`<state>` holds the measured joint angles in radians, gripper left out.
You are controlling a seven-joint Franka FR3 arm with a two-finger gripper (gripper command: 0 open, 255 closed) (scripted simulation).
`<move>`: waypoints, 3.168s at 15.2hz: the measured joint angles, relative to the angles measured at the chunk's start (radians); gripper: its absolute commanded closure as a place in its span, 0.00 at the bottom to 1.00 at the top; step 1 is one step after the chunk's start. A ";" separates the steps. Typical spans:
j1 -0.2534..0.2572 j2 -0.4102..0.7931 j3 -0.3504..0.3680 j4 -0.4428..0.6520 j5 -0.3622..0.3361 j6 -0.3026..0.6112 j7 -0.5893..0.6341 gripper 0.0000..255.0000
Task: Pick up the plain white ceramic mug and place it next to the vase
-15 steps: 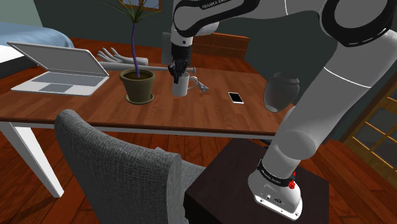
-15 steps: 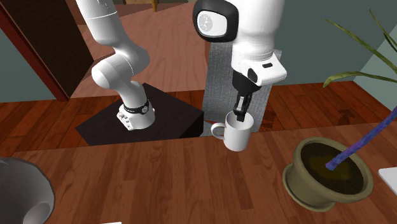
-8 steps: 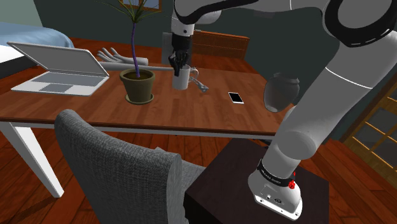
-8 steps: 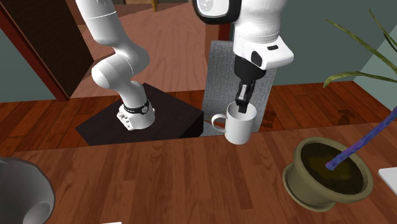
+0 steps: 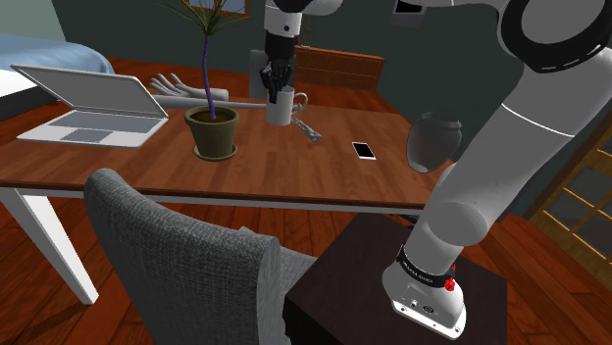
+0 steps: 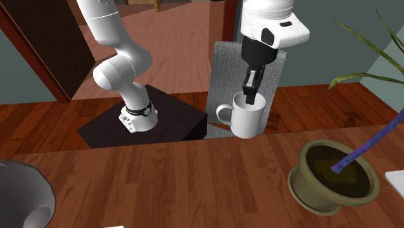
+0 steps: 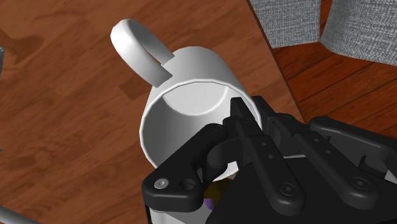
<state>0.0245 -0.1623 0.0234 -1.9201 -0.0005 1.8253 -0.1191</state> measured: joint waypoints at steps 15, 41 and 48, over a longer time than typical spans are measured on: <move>0.000 0.034 0.000 0.242 -0.001 -0.208 -0.001 1.00; -0.126 -0.542 -0.226 -0.167 -0.115 -0.365 -0.325 1.00; -0.177 -0.684 -0.328 -0.226 -0.207 -0.433 -0.457 1.00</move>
<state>-0.1526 -0.8466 -0.3049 -2.1457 -0.2071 1.3919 -0.5760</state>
